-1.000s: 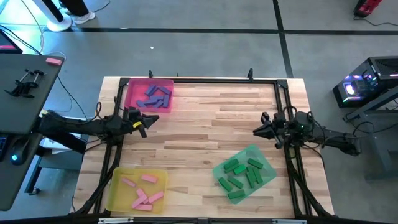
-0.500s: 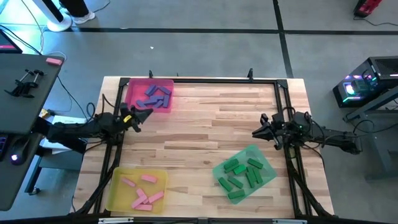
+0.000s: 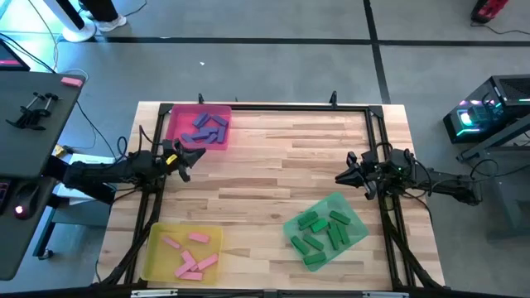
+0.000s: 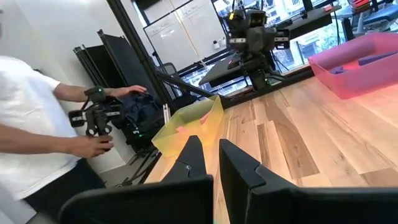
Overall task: Sort blocks
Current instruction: Return to Home Position
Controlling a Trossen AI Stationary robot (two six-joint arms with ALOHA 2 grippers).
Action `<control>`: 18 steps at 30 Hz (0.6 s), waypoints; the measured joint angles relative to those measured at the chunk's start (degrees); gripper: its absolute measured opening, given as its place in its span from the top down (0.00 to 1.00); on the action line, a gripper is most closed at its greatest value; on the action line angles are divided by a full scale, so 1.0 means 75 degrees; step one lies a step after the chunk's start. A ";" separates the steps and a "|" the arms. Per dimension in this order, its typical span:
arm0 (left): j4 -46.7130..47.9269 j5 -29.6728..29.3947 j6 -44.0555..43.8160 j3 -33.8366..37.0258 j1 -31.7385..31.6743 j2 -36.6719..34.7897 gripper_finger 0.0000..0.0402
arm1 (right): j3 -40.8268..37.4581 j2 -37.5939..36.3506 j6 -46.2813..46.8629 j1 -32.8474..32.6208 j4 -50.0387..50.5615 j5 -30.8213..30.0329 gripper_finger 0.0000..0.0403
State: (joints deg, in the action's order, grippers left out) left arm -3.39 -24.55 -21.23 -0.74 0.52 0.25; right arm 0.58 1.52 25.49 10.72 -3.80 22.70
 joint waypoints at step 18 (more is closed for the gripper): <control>0.0380 0.2986 0.3460 0.0001 0.0355 0.0000 1.00 | 0.0000 0.0000 0.0001 0.0000 -0.0002 0.0000 1.00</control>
State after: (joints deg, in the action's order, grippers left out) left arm -0.55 -2.15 4.72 -0.73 3.18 0.25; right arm 0.58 1.52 25.49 10.72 -3.81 22.70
